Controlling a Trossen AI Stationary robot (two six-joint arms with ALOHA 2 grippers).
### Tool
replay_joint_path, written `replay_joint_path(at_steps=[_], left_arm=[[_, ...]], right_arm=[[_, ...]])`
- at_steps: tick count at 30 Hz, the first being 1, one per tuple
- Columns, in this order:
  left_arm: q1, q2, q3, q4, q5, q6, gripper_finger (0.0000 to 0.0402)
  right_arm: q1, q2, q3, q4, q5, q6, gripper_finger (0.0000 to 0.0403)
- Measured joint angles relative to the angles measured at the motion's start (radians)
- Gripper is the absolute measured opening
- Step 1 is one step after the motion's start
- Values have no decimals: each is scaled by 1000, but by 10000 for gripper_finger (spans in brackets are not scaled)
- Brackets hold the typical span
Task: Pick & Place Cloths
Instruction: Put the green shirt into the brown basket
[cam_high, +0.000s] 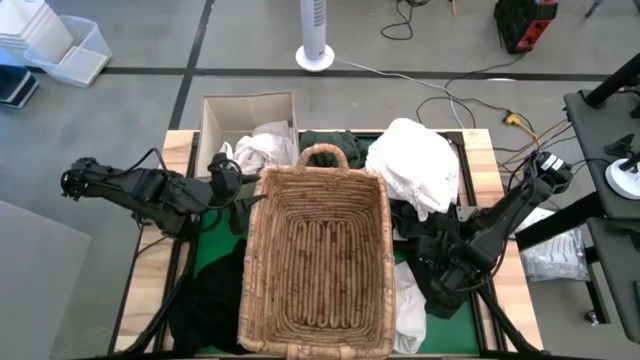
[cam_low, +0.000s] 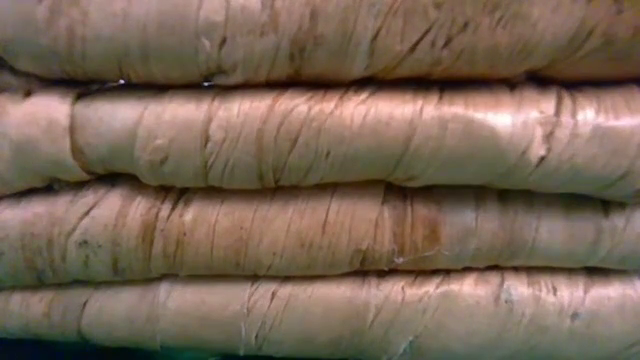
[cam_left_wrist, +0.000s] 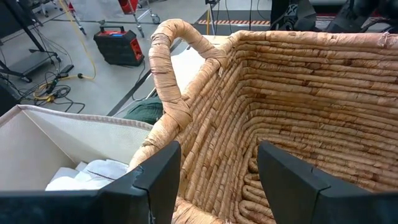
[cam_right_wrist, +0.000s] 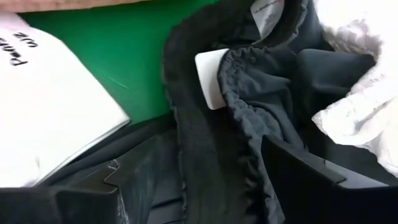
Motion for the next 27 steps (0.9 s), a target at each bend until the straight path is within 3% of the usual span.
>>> replay_joint_path(at_steps=[14, 27], left_arm=[[0, 0, 0, 1, -14, 12, 190], [0, 0, 0, 39, -374, 229, 190]], right_arm=[[-13, 0, -75, 57, 25, 8, 275], [-13, 0, -75, 72, 23, 53, 277]])
